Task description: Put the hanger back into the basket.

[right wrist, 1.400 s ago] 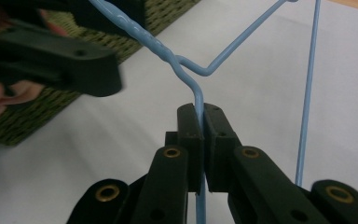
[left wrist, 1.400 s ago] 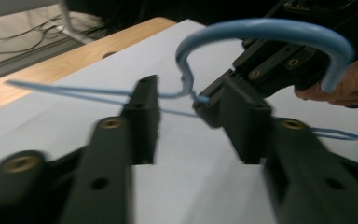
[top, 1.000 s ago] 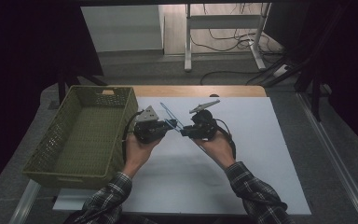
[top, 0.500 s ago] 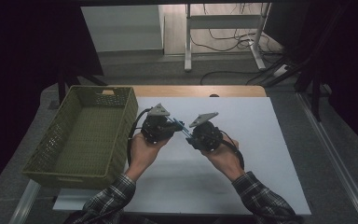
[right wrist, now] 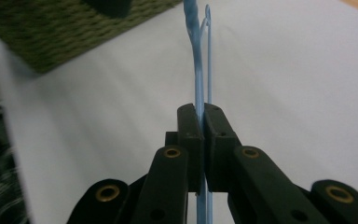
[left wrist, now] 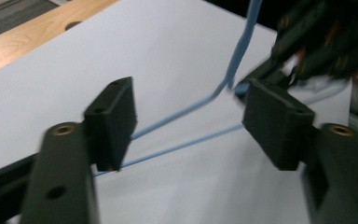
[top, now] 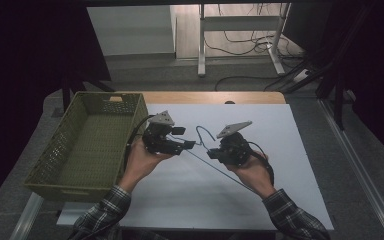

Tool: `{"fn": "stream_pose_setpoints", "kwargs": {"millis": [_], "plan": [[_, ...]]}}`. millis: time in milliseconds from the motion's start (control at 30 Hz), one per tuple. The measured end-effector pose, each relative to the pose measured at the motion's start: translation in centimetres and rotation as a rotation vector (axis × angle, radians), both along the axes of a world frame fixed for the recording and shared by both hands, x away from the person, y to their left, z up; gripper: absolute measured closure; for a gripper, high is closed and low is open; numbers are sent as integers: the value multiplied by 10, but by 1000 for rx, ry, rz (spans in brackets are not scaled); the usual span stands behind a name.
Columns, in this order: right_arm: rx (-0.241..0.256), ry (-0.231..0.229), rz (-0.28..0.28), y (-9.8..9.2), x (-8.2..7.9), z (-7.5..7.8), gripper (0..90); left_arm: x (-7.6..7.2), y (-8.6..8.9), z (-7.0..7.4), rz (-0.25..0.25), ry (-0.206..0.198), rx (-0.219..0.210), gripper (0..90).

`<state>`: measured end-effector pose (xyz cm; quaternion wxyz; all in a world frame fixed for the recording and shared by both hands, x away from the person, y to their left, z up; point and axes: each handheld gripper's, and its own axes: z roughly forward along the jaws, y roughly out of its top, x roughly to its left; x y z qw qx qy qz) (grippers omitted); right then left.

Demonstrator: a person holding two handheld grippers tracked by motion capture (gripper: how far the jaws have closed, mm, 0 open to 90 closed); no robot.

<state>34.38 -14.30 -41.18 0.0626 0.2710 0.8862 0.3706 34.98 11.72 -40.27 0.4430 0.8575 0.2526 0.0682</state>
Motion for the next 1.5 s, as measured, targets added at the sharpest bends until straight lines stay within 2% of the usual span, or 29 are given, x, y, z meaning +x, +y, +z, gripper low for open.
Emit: {"fn": "stream_pose_setpoints", "kwargs": {"millis": [67,100,133,167,200,267,300,367,400,433,500,633,767,800,867,900,933,967,1033,1067,1133,1167,1200,1233,1267,1300,1333,1367,1500], "plan": [[21,29,56,-9,-6,6,865,-5,1,-1,-53,5,26,306],[21,29,56,-9,-6,6,865,-5,1,-1,-53,5,26,325],[30,45,89,-12,-12,10,865,-7,-1,0,-106,-3,71,358],[30,45,89,-12,-12,10,865,-7,-1,0,-106,-3,71,369],[38,54,115,-13,-16,11,865,-10,-6,0,-162,-7,111,399],[41,63,141,-13,-20,13,865,-10,-8,0,-180,-5,133,446],[47,65,153,-13,-21,13,865,-10,-13,1,-228,11,162,480],[45,72,160,-12,-23,13,865,-9,-15,2,-244,13,176,510],[43,74,182,-11,-24,13,865,-7,-17,2,-291,38,201,591],[43,74,182,-11,-24,13,865,-7,-17,2,-291,38,201,614],[41,79,211,-9,-25,13,864,-5,-21,2,-352,52,238,664],[42,86,238,-8,-24,13,864,-6,-26,1,-386,60,273,756],[3,81,260,-8,-22,12,860,-10,-33,1,-460,53,339,841],[-17,67,258,-10,-19,12,856,-13,-36,2,-442,59,344,871],[-12,76,260,-11,-17,12,850,-15,-36,2,-439,60,340,874],[-3,71,259,-13,-17,12,829,-15,-36,2,-429,82,326,874],[-17,37,229,-15,-17,12,724,-15,-36,2,-408,90,317,876],[-17,37,229,-15,-17,12,724,-15,-37,2,-398,108,313,876],[-17,6,202,-18,-18,15,593,-14,-37,3,-359,126,307,876],[-18,-37,164,-22,-20,19,488,-14,-35,3,-327,136,289,876],[-11,-51,149,-24,-21,21,447,-13,-34,4,-315,155,273,876],[20,-63,104,-29,-23,24,373,-12,-33,5,-299,157,256,876],[38,-60,95,-32,-24,25,329,-10,-30,8,-265,184,227,875],[51,-70,77,-36,-25,26,289,-10,-30,8,-265,184,227,876],[51,-70,77,-36,-25,26,289,-8,-28,10,-248,199,212,876],[78,-87,39,-42,-29,28,241,-5,-24,14,-216,211,189,875],[78,-87,39,-42,-29,28,241,-5,-24,14,-216,211,189,875],[126,-89,7,-51,-34,31,178,-3,-19,17,-183,221,176,875],[157,-91,-29,-62,-39,33,139,1,-11,24,-132,242,151,875]]}}
